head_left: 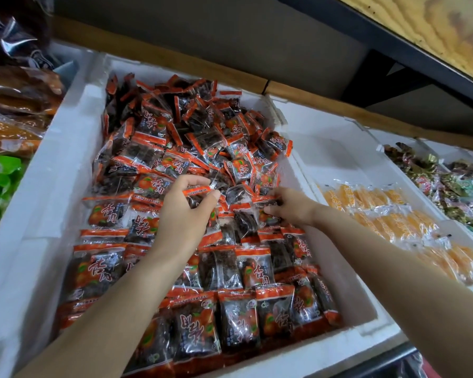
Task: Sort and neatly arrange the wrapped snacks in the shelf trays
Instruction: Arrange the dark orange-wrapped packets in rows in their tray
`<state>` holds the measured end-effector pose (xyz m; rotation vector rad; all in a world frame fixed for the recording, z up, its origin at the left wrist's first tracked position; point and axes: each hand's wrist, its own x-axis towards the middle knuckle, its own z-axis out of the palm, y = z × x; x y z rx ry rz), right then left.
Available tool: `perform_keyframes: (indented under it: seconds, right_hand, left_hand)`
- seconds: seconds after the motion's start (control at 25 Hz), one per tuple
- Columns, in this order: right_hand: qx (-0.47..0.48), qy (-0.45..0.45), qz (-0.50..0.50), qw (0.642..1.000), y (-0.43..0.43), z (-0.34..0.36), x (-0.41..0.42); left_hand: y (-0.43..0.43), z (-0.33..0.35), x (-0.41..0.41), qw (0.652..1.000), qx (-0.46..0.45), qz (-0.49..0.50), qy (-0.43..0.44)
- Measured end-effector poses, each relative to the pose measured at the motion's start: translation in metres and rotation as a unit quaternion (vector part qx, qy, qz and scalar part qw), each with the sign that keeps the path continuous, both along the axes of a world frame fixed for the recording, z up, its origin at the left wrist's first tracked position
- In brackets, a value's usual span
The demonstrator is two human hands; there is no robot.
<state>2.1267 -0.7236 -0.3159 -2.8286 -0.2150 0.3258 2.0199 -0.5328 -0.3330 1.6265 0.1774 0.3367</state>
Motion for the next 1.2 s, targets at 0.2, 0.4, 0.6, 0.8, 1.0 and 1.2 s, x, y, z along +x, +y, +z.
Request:
perform_keyframes:
  seconds: [0.2, 0.4, 0.6, 0.8, 1.0, 1.2]
  right_hand:
    - [-0.015, -0.046, 0.043, 0.998, -0.004, -0.009, -0.004]
    - [-0.021, -0.062, 0.061, 0.996, -0.012, -0.003, -0.014]
    - [-0.116, -0.054, 0.114, 0.985, -0.012, -0.002, -0.019]
    - [-0.132, -0.101, 0.123, 0.978, -0.008, 0.004, -0.029]
    - [0.285, -0.054, 0.090, 0.953, 0.038, 0.016, -0.086]
    - [0.344, -0.011, 0.050, 0.938, 0.046, 0.025, -0.099]
  left_hand:
    - [-0.001, 0.001, -0.002, 1.000, -0.004, -0.002, 0.014]
    - [0.000, -0.001, 0.000, 1.000, -0.006, 0.000, 0.013]
    - [0.000, -0.001, 0.000, 1.000, -0.008, -0.006, 0.016]
    - [-0.001, 0.002, -0.002, 0.998, -0.035, -0.024, 0.046]
    - [-0.006, 0.002, -0.004, 0.994, -0.070, -0.076, 0.048]
    - [-0.005, 0.004, -0.010, 0.980, -0.100, -0.166, 0.037]
